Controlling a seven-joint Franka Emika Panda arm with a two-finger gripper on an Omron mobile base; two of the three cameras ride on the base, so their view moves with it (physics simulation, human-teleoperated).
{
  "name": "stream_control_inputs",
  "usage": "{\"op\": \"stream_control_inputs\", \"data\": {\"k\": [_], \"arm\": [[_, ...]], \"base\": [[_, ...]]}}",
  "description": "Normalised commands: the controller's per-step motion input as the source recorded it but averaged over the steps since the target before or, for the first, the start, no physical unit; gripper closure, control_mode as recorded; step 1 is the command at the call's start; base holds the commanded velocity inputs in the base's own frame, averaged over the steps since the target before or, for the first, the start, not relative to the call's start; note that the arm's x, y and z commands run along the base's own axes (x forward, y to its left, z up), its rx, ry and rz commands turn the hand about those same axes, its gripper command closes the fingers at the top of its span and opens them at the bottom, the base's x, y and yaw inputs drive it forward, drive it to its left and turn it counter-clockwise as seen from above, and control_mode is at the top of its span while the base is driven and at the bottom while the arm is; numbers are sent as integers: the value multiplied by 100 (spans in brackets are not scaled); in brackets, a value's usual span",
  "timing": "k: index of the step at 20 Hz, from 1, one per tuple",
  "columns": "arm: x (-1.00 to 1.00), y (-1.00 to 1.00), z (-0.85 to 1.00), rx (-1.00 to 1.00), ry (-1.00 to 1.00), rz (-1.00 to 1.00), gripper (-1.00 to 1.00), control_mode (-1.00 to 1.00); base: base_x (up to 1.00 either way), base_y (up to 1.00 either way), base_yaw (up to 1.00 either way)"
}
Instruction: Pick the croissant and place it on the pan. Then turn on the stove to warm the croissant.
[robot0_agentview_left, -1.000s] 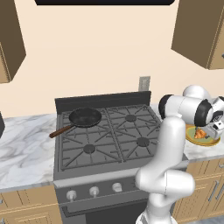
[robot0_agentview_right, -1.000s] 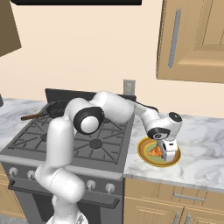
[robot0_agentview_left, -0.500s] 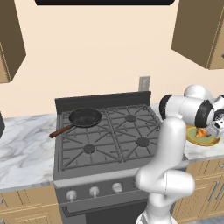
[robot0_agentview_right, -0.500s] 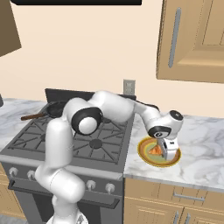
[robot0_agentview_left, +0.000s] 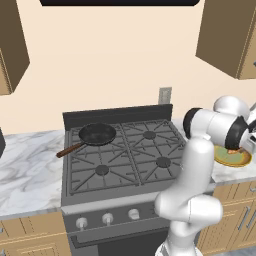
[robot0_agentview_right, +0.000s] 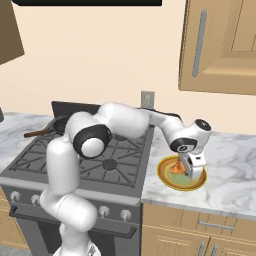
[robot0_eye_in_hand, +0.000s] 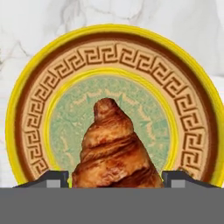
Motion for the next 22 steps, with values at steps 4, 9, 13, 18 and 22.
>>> {"op": "stream_control_inputs", "data": {"k": [4, 9, 13, 18, 22], "arm": [[-16, 48, 7, -1, 0, 11, 100, -100], [-16, 50, 33, -2, 0, 11, 100, -100], [-4, 36, 62, -1, -1, 12, 100, -100], [0, 37, 52, 0, 0, 11, 100, -100], [0, 50, 27, 0, 0, 14, 100, -100]], "base": [[0, 0, 0], [0, 0, 0], [0, 0, 0], [0, 0, 0], [0, 0, 0]]}}
